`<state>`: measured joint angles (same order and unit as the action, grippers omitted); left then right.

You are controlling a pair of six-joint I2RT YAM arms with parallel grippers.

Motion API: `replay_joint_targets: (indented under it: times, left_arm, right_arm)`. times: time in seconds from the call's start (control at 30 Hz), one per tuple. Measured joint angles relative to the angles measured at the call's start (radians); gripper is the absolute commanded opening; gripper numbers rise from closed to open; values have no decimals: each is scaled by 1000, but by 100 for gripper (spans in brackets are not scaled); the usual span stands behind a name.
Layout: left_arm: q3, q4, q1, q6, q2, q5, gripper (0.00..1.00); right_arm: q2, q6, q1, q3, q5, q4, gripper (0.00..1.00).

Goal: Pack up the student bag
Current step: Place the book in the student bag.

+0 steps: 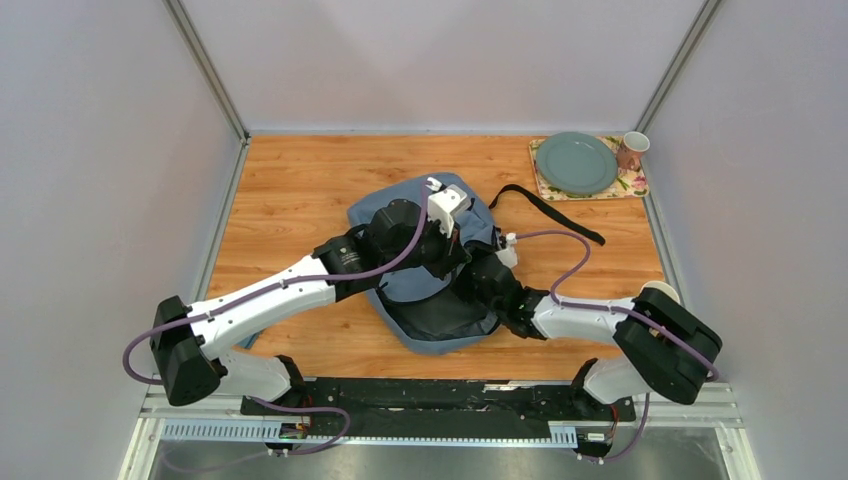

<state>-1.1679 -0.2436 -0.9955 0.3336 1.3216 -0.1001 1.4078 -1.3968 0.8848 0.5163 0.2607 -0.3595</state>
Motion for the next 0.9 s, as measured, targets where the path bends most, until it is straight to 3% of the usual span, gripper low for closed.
replay_joint_targets:
  times: [0.07,0.1,0.13,0.2,0.33,0.47,0.57,0.7,0.77,0.9]
  left_arm:
    - [10,-2,0,0,-12,2,0]
    - [16,-5,0,-1,-19,5,0]
    - [19,-8,0,-2,-25,5,0]
    - [29,-6,0,-2,-32,4,0]
    - [76,6,0,-4,-43,-21,0]
    - [130,19,-4,-7,-39,-114,57]
    - [155,27,-29,-8,-30,-182,77]
    - [181,21,-72,-13,-34,-232,77]
    - [205,12,-85,-18,-66,-225,77]
    - [267,-53,-82,-28,-234,-43,78]
  right_arm:
    - [-10,6,-5,-11,5,-4,17]
    - [-25,9,-6,-24,8,-4,28]
    - [-48,15,-7,-42,8,0,33]
    - [-151,31,-7,-93,6,49,44]
    - [-478,51,-2,-149,31,303,55]
    - [-847,46,0,-127,127,734,63]
    - [-1070,33,0,-115,197,1015,71]
    - [-1268,24,0,-102,275,1263,77]
    - [-1288,24,0,-91,299,1337,78]
    - [-1243,39,0,-79,299,1379,82]
